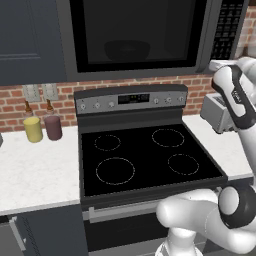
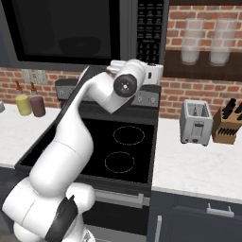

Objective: Open the microwave, place the bowl with waffle inside the microwave, then close the microwave door and turn it on.

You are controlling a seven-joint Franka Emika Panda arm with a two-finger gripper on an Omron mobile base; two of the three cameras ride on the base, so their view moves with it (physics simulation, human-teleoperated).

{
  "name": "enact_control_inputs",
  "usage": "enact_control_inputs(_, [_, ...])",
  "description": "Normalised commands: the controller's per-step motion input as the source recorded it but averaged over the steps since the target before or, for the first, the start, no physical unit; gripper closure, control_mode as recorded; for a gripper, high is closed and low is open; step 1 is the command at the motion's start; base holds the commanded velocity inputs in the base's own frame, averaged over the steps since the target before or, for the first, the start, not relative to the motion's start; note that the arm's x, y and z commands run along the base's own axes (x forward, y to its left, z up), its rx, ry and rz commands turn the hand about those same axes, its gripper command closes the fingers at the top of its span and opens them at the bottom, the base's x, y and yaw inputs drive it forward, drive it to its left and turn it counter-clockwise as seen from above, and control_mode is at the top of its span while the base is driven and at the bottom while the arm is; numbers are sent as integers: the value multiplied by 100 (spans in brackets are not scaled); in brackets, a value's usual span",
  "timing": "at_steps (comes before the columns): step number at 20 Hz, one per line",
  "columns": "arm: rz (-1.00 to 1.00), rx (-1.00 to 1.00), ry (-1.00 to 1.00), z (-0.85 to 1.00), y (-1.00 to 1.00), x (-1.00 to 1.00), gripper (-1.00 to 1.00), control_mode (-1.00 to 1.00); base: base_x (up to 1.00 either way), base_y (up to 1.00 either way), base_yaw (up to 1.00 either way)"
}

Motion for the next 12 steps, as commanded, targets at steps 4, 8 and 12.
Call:
enact_control_inputs(4, [1, 0, 0, 0, 0, 26, 100, -100, 0, 0, 0])
enact_control_inputs(8, [1, 0, 0, -2, 0, 17, 100, -100, 0, 0, 0])
enact_control_inputs(12, [1, 0, 0, -8, 0, 8, 100, -100, 0, 0, 0])
